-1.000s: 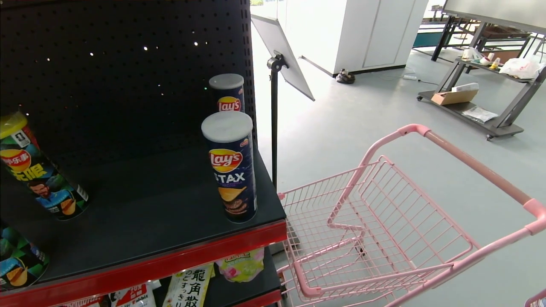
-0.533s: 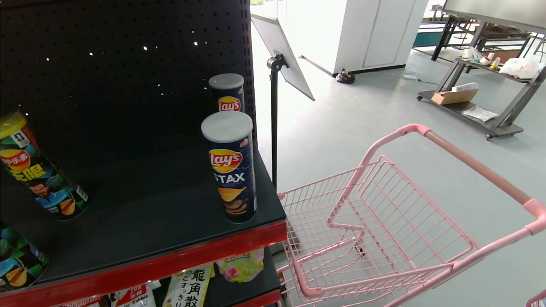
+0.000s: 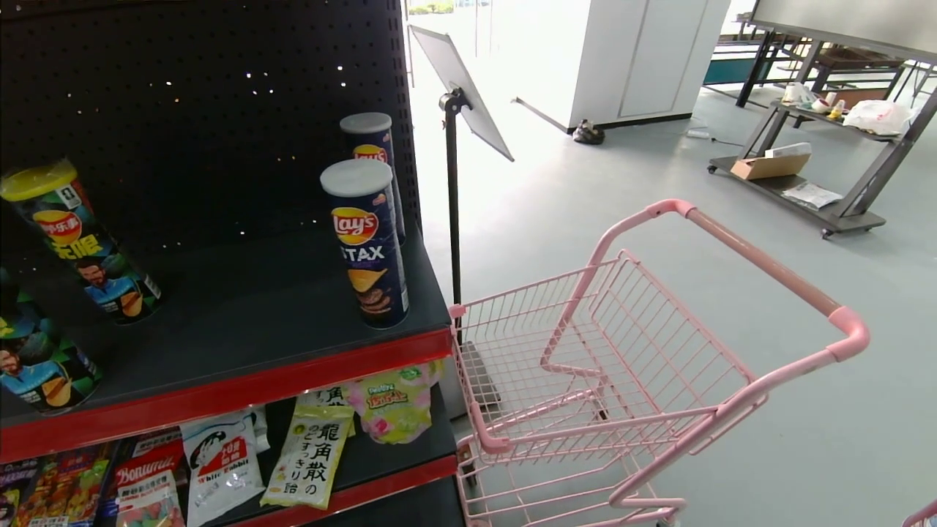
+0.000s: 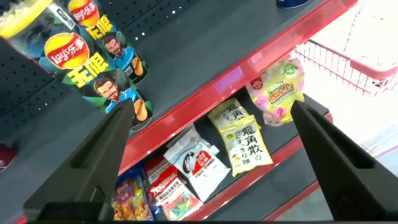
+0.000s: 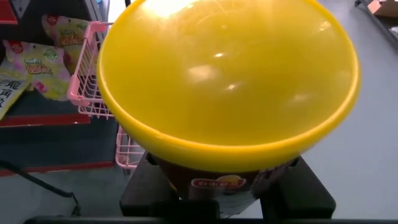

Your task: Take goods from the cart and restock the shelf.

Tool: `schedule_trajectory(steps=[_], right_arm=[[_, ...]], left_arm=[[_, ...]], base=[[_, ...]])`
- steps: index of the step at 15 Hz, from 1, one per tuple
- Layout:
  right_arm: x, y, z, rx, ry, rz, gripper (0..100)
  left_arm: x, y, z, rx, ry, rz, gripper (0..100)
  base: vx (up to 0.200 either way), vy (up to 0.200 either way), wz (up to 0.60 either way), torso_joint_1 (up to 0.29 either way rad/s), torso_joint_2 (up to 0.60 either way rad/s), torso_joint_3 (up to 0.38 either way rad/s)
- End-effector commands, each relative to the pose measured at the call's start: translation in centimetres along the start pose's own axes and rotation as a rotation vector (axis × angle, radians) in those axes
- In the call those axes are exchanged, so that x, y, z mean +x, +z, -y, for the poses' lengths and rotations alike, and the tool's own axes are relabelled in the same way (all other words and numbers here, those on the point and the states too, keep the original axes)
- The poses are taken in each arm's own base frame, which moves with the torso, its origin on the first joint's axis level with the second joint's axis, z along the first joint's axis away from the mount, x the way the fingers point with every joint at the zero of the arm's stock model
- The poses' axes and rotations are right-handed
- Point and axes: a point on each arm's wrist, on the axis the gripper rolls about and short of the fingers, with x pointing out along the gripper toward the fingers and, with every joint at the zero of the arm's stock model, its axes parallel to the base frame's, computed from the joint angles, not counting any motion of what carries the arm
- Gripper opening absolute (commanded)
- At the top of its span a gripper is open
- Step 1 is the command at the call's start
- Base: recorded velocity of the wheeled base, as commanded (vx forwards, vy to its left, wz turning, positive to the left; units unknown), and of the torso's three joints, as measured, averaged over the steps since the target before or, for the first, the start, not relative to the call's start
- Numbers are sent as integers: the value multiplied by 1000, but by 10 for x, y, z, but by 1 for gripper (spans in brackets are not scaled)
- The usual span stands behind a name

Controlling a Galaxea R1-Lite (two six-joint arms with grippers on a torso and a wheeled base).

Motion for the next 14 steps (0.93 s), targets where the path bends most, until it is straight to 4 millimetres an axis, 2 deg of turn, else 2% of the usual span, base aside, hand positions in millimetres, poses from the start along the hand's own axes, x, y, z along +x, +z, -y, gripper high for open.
schedule_trajectory(steps=[1,4,10,14], right_arm=[[1,-1,0,-1,2,-8,0],[2,-2,-1,-2,2,-12,0],[3,-4,-1,-2,3,-18,0],[3,-6,-1,-3,4,-23,0]], left_arm=[[0,0,0,0,1,0,100],[0,-1,0,1,-1,-1,100],[0,-3,1,1,-1,-1,100],[0,-3,1,1,-1,-4,100]], base=[[0,0,0,0,0,0],[0,0,0,0,0,0],[0,0,600,8,0,2],[0,0,0,0,0,0]])
